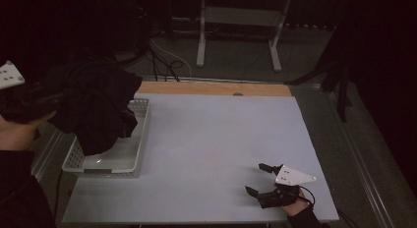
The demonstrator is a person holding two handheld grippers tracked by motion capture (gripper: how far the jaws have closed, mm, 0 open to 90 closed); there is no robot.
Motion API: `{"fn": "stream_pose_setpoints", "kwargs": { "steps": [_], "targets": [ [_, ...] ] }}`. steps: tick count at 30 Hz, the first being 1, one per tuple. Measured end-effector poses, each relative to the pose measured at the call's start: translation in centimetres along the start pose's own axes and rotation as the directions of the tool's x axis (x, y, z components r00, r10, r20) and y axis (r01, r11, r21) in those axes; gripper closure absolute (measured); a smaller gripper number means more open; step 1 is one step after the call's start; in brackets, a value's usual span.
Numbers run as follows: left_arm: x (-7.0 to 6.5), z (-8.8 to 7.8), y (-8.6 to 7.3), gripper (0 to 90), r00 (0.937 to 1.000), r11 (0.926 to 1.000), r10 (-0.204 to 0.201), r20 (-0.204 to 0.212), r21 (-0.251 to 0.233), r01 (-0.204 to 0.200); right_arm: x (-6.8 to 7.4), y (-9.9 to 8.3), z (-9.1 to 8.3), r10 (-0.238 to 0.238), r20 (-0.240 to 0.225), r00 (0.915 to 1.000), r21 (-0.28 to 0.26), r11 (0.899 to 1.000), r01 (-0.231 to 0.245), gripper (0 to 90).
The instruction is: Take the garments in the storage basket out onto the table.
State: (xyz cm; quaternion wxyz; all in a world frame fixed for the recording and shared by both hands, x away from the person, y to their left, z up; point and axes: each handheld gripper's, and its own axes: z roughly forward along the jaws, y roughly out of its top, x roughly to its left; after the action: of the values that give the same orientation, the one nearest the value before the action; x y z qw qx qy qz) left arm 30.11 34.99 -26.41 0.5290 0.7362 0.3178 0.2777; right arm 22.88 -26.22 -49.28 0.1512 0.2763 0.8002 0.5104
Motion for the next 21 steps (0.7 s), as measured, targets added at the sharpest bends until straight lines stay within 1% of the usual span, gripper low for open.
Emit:
{"fn": "stream_pose_setpoints", "kwargs": {
  "steps": [1,3,4,5,6,7,8,9,10,11,13,14,15,16,17,18,19,20,21],
  "targets": [
    [-0.1,-0.1,0.3,72.4,1.0,1.0,0.006,-0.006,-0.006,-0.006,0.0,0.0,0.0,-0.001,-0.001,1.0,0.001,1.0,0.001,10.1],
    [-0.2,-0.2,0.9,72.4,0.9999,0.9998,0.012,0.007,-0.015,-0.012,0.0,0.0,0.0,-0.001,0.0,1.0,0.001,1.0,0.001,10.1],
    [-0.3,-0.2,1.2,72.4,0.9999,0.9997,0.012,-0.001,-0.021,-0.012,0.0,0.0,0.0,-0.001,0.0,1.0,0.001,1.0,0.001,10.1],
    [-0.4,-0.2,1.5,72.4,0.9998,0.9996,0.016,0.015,-0.023,-0.016,0.0,0.0,0.0,-0.002,0.0,1.0,0.0,1.0,0.002,10.1],
    [-0.6,-0.2,1.8,72.4,0.9997,0.9994,0.025,0.005,-0.025,-0.025,0.0,0.0,0.0,-0.002,0.001,1.0,0.0,1.0,0.002,10.0],
    [-0.6,-0.2,1.8,72.4,0.9997,0.9994,0.025,0.005,-0.025,-0.025,0.0,0.0,0.0,-0.002,0.001,1.0,0.0,1.0,0.002,10.0],
    [-0.8,0.0,2.4,72.4,0.9993,0.999,0.029,0.023,-0.034,-0.028,0.0,0.0,0.0,-0.002,0.001,1.0,0.0,1.0,0.002,10.1],
    [-1.0,0.1,2.7,72.4,0.9993,0.9989,0.031,0.023,-0.034,-0.03,0.0,0.0,0.0,-0.002,0.0,1.0,-0.002,1.0,0.002,10.0],
    [-1.1,0.3,2.9,72.3,0.9984,0.9987,0.039,0.041,-0.033,-0.038,0.0,0.0,0.0,-0.004,0.001,1.0,-0.001,1.0,0.004,10.1],
    [-1.3,0.4,3.1,72.3,0.9984,0.9984,0.044,0.036,-0.037,-0.043,0.0,0.0,0.0,-0.004,0.001,1.0,-0.001,1.0,0.004,10.1],
    [-1.7,1.0,3.7,72.4,0.9967,0.9978,0.052,0.063,-0.044,-0.05,0.0,0.0,0.0,-0.003,0.0,1.0,-0.001,1.0,0.003,10.1],
    [-1.7,1.0,3.7,72.4,0.9967,0.9978,0.052,0.063,-0.044,-0.05,0.0,0.0,0.0,-0.003,0.0,1.0,-0.001,1.0,0.003,10.1],
    [-1.9,1.2,3.8,72.4,0.9953,0.9972,0.063,0.074,-0.045,-0.06,0.0,0.0,0.0,-0.002,0.0,1.0,-0.002,1.0,0.002,10.0],
    [-2.1,1.4,4.0,72.4,0.9951,0.9968,0.068,0.072,-0.047,-0.065,0.0,0.0,0.0,-0.004,0.0,1.0,-0.002,1.0,0.004,10.0],
    [-2.2,1.7,4.1,72.4,0.9938,0.9971,0.065,0.09,-0.046,-0.061,0.0,0.0,-0.1,-0.005,0.0,1.0,-0.003,1.0,0.005,10.0],
    [-2.5,1.9,4.2,72.4,0.9931,0.9963,0.075,0.09,-0.049,-0.07,0.0,0.0,-0.1,-0.006,-0.001,1.0,-0.003,1.0,0.006,10.1],
    [-2.7,2.3,4.5,72.5,0.9909,0.9963,0.075,0.112,-0.049,-0.07,0.0,0.0,-0.1,-0.006,-0.001,1.0,-0.003,1.0,0.006,10.0],
    [-2.9,2.6,4.6,72.4,0.9904,0.9958,0.078,0.114,-0.056,-0.072,0.0,0.0,0.0,-0.006,-0.001,1.0,-0.002,1.0,0.006,10.1],
    [-3.1,2.9,4.8,72.5,0.9886,0.9958,0.076,0.13,-0.062,-0.068,0.0,0.0,0.0,-0.006,-0.002,1.0,-0.003,1.0,0.006,10.0]
  ]
}}
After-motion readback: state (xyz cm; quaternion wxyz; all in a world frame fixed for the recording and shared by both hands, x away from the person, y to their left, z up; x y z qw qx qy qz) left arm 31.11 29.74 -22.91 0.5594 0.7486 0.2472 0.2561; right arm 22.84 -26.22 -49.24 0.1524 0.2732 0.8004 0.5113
